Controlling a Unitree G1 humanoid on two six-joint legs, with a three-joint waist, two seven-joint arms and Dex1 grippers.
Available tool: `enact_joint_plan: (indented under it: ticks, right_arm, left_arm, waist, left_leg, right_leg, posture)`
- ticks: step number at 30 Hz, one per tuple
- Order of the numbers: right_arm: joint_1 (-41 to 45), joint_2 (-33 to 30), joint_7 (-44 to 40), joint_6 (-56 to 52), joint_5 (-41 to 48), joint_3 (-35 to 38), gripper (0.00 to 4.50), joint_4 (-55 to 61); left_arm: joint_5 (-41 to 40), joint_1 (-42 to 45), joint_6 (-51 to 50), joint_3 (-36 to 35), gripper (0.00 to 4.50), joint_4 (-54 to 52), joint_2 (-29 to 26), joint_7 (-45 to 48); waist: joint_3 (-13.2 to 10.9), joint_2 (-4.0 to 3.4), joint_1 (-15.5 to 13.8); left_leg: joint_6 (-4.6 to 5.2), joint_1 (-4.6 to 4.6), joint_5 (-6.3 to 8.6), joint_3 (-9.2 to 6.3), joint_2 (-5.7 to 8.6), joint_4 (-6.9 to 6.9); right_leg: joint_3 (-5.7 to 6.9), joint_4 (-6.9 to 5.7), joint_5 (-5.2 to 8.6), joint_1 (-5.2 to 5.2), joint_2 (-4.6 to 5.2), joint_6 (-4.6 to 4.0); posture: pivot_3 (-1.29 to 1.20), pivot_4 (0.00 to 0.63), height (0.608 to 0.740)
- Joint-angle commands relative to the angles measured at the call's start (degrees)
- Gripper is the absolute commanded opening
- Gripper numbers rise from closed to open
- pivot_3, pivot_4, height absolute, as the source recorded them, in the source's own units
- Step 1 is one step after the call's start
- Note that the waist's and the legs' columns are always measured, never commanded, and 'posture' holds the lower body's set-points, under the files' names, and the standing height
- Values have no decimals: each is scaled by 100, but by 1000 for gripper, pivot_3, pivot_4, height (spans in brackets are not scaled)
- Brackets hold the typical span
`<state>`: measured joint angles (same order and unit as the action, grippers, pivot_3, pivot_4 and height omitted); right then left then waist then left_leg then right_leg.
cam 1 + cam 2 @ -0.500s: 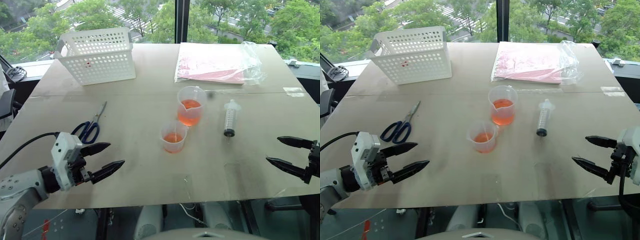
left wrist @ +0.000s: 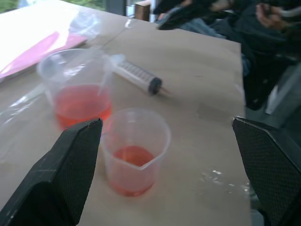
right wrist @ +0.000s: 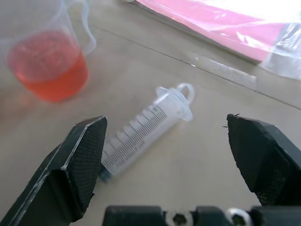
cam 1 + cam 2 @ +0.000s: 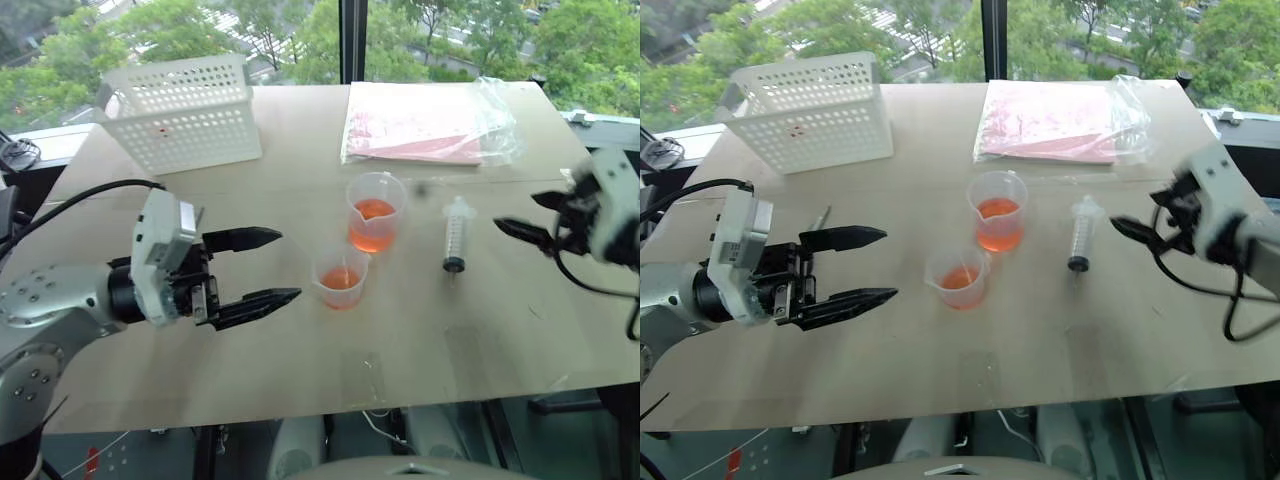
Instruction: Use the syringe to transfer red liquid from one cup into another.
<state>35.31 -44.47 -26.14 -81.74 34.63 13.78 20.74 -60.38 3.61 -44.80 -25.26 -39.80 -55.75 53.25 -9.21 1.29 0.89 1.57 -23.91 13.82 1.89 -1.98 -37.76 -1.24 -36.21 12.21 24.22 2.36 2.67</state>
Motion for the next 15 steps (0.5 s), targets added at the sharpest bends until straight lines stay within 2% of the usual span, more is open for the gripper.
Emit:
enact_joint_plan:
  ticks: [1, 9, 13, 15]
  right_arm:
    - [939, 439, 989, -1056, -145, -313, 4392, -1029]
    - [2479, 756, 2753, -1076, 1116, -1138, 4392, -4033]
    - [2939, 1020, 3269, -1076, 1067, -1222, 4392, -5024]
    - [3162, 1258, 3287, -1076, 752, -1115, 4392, -5455]
  left_arm:
    - [-106, 130, 88, 152, 4495, -269, -40, -116]
    - [-240, -55, 143, 268, 4495, -569, 131, -416]
    - [-375, -167, 149, 234, 4495, -689, 168, -577]
    - [-416, -253, 166, 200, 4495, -749, 179, -639]
  waist:
    - [-2, 0, -19]
    - [-4, 1, 12]
    - [-4, 0, 22]
    - [-4, 0, 19]
  left_leg:
    - [0, 0, 0, 8, 3, 12]
    - [1, -6, 0, 38, 11, 30]
    - [1, -2, 0, 44, 10, 33]
    - [2, -2, 0, 42, 7, 33]
  right_leg:
    - [5, 3, -2, 0, -1, 3]
    - [-15, 28, -13, 9, 4, 21]
    - [-21, 26, -14, 10, 1, 22]
    - [-19, 25, -14, 10, -2, 22]
  posture:
    - [0, 150, 740]
    - [0, 150, 740]
    - [0, 150, 740]
    - [0, 150, 740]
